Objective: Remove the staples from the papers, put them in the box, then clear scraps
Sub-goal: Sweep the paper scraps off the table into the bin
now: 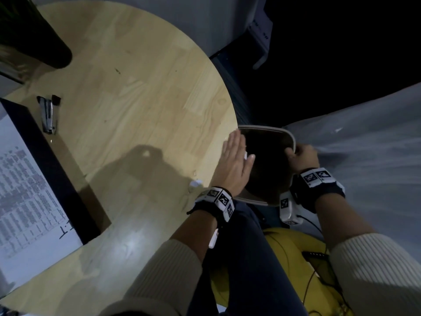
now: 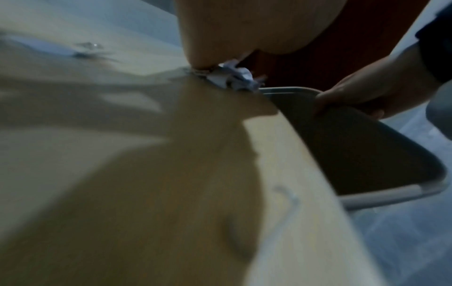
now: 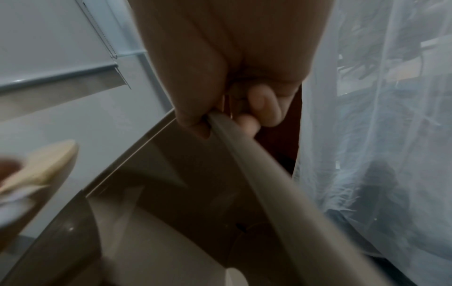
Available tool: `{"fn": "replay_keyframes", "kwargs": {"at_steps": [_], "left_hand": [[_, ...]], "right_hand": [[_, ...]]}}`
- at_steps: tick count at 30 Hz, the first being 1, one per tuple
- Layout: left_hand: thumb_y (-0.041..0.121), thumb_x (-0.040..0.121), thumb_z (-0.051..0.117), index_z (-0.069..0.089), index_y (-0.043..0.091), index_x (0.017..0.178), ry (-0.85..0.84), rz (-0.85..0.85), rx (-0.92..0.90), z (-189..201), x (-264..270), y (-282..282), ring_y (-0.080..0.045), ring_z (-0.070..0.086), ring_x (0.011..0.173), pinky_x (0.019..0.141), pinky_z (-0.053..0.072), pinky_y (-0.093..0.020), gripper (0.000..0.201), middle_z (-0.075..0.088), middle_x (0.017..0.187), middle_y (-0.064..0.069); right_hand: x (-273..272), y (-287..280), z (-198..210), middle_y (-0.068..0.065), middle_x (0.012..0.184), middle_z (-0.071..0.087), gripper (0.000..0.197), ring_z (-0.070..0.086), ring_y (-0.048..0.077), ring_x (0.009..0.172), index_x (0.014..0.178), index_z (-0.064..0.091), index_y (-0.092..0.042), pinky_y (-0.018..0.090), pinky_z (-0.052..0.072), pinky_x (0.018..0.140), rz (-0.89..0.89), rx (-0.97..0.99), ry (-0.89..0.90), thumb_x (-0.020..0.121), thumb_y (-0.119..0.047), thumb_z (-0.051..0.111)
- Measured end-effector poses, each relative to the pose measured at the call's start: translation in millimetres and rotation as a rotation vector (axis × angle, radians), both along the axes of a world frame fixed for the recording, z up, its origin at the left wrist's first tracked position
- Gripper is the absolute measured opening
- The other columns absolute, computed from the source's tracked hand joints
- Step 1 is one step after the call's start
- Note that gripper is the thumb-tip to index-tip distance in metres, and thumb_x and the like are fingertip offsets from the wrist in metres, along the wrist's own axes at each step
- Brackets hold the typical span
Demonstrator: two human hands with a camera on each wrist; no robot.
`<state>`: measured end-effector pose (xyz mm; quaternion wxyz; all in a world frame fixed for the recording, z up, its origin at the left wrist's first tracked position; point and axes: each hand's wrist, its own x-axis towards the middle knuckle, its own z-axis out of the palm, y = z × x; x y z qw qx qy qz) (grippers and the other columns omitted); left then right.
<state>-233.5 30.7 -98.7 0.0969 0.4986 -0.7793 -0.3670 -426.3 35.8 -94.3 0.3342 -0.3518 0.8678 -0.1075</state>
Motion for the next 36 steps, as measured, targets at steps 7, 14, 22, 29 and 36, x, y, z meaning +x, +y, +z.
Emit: {"fn": "replay_keyframes", "kwargs": {"at_steps": [7, 14, 22, 29, 36], "left_hand": [[0.026, 0.099, 0.021, 0.002, 0.02, 0.147, 0.165, 0.236, -0.102, 25, 63, 12, -0.01, -0.008, 0.146, 0.12, 0.006, -0.05, 0.052, -0.004, 0.157, -0.004], [0.053, 0.095, 0.008, 0.015, -0.003, 0.145, -0.021, 0.389, -0.071, -9, 129, 30, -0.025, 0.004, 0.145, 0.119, 0.003, -0.047, 0.075, 0.009, 0.156, -0.018], [0.044, 0.092, 0.004, -0.001, 0.005, 0.146, -0.231, 0.18, -0.055, -4, 45, 27, -0.017, -0.013, 0.143, 0.118, -0.01, -0.034, 0.067, -0.007, 0.157, -0.01], [0.045, 0.094, 0.004, 0.004, 0.001, 0.146, -0.274, 0.201, -0.065, -8, 9, 25, -0.026, -0.006, 0.146, 0.12, -0.003, -0.041, 0.068, 0.0, 0.158, -0.016], [0.045, 0.096, 0.004, 0.012, 0.011, 0.148, 0.111, -0.054, -0.02, 7, -3, 18, -0.015, 0.0, 0.147, 0.12, -0.001, -0.034, 0.063, 0.008, 0.159, -0.006]], "right_hand": [[-2, 4, 6, 0.029, 0.101, 0.067, 0.027, 0.063, 0.04, 0.098, 0.101, 0.065, 0.0, 0.036, 0.043, 0.078, -0.015, -0.035, -0.042, 0.086, -0.017, 0.05], [-2, 8, 6, 0.026, 0.1, 0.067, 0.027, 0.063, 0.04, 0.095, 0.103, 0.065, -0.005, 0.04, 0.047, 0.081, -0.045, -0.026, -0.06, 0.086, -0.02, 0.049], [0, 11, 2, 0.016, 0.083, 0.062, 0.026, 0.064, 0.036, 0.09, 0.098, 0.066, -0.007, 0.034, 0.045, 0.075, -0.047, -0.042, -0.088, 0.084, -0.021, 0.05], [3, 12, 0, 0.022, 0.096, 0.069, 0.028, 0.065, 0.034, 0.092, 0.102, 0.067, -0.007, 0.03, 0.043, 0.075, -0.039, -0.093, -0.083, 0.084, -0.021, 0.051], [1, 12, 3, 0.023, 0.092, 0.068, 0.025, 0.064, 0.035, 0.093, 0.098, 0.066, -0.003, 0.031, 0.044, 0.075, -0.026, -0.099, -0.079, 0.085, -0.019, 0.051]]}}
